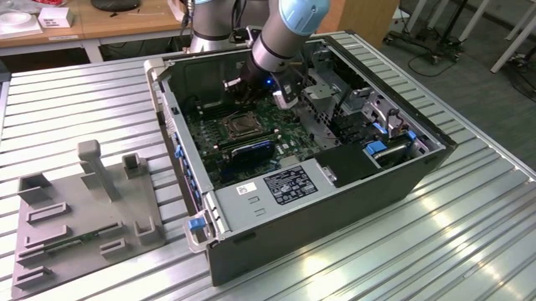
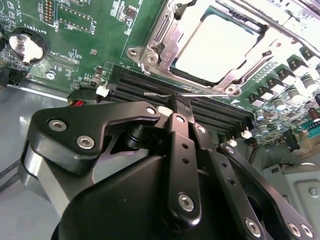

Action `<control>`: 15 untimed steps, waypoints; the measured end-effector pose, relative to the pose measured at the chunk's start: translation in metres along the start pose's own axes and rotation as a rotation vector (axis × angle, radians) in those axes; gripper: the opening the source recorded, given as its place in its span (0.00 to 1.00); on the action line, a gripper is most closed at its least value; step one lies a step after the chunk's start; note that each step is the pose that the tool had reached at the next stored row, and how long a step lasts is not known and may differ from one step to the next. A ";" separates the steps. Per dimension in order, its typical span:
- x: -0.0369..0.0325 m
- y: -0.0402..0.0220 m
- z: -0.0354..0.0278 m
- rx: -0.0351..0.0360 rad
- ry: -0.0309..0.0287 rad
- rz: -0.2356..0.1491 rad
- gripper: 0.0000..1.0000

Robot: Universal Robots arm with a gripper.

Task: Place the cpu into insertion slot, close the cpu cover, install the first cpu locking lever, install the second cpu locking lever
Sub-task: 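Install the first cpu locking lever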

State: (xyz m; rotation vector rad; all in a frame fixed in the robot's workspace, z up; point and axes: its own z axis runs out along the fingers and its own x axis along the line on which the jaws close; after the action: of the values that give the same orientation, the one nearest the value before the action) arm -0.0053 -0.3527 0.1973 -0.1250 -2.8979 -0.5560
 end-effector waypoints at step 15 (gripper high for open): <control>-0.0033 0.0004 0.0028 0.0000 0.0000 0.000 0.11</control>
State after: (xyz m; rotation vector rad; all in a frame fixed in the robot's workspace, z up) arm -0.0025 -0.3514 0.1942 -0.1250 -2.8978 -0.5561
